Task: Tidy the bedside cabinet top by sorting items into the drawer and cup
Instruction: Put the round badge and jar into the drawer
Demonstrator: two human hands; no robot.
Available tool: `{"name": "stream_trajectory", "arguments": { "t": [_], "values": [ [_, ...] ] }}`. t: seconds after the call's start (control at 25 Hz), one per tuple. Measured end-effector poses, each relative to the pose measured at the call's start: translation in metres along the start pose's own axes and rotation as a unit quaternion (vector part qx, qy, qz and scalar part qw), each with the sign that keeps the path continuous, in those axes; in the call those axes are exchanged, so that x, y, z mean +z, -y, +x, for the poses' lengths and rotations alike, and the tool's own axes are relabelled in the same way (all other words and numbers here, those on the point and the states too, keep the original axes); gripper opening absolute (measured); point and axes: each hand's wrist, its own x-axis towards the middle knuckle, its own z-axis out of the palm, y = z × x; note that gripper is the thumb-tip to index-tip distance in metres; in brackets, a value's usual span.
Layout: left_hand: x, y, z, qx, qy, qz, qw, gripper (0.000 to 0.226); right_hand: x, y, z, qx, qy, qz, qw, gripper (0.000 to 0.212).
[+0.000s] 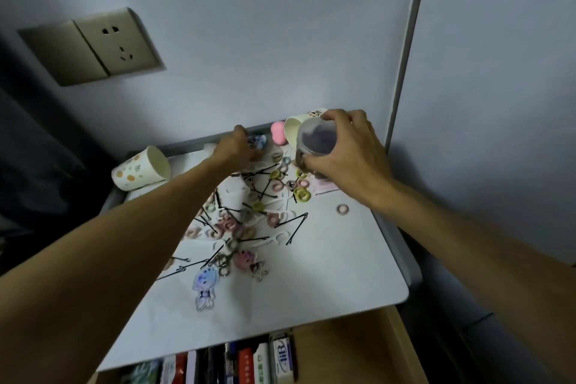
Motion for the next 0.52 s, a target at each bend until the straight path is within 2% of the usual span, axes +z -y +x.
{"name": "stream_trajectory", "arguments": {
  "t": [0.12, 0.28, 0.36, 0.44, 0.52],
  "values": [
    [0.002, 0.005, 0.011, -0.003, -0.005, 0.029, 1.0, 0.065, 0.0, -0.001, -0.004, -0.024, -0.008, 0.0, 1.0, 0.08],
    [-0.001, 0.005, 0.014, -0.039, 0.01, -0.012, 0.999, 0.083, -0.002, 0.0, -0.005, -0.024, 0.001, 0.014, 1.0, 0.08],
    [-0.003, 0.004, 0.014, -0.057, -0.002, -0.021, 0.998, 0.086, -0.001, 0.002, -0.007, -0.029, 0.008, 0.021, 0.999, 0.081],
    [-0.004, 0.003, 0.014, -0.064, -0.02, -0.017, 0.998, 0.075, 0.001, 0.003, -0.01, -0.027, 0.014, 0.032, 0.999, 0.083],
    [-0.005, 0.003, 0.013, -0.073, -0.033, -0.057, 0.995, 0.052, 0.003, 0.004, -0.012, -0.024, 0.017, 0.041, 0.999, 0.084]
  ]
}}
